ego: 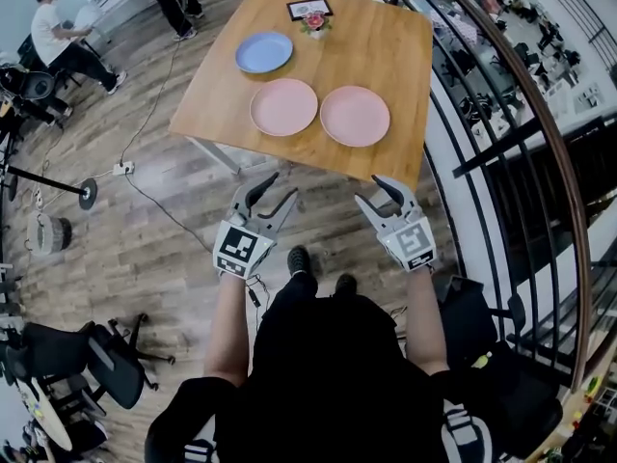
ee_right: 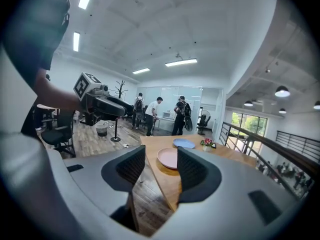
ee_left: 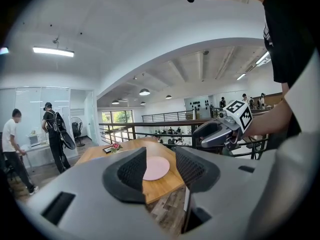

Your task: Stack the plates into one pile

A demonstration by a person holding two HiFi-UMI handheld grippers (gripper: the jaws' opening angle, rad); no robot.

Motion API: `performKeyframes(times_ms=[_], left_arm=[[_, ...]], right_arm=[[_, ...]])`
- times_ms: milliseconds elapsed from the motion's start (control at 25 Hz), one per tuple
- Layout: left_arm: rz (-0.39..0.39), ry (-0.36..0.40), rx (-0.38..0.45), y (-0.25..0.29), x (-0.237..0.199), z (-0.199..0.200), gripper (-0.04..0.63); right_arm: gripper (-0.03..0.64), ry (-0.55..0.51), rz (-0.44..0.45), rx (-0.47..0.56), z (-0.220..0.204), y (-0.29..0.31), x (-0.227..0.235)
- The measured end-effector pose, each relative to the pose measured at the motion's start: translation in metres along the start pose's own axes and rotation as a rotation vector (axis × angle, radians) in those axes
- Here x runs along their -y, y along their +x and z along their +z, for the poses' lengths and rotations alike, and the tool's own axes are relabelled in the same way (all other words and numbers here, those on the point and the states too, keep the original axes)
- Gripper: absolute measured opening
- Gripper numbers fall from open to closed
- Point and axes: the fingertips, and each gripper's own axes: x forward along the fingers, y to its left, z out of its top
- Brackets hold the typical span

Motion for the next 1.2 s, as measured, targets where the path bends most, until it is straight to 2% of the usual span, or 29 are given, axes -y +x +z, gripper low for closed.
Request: performKeyframes(times_ms=[640,800,1200], left_arm=[[-0.078,0.001,-0.005,0.013,-0.078,-0.018,0.190],[-0.098,0.005,-0.005,0.017,-0.088,-0.020,0.190],[-0.138,-0.001,0.003,0.022,-0.103,-0.034,0.190]], right_arm=[[0.204,0.001,-0.061,-0.031,0.012,0.074,0.005],[0.205,0.044,-0.063,-0.016,0.015,0.084,0.003],[0.202,0.040,-0.110,-0.041,0.006,0.095,0.005]])
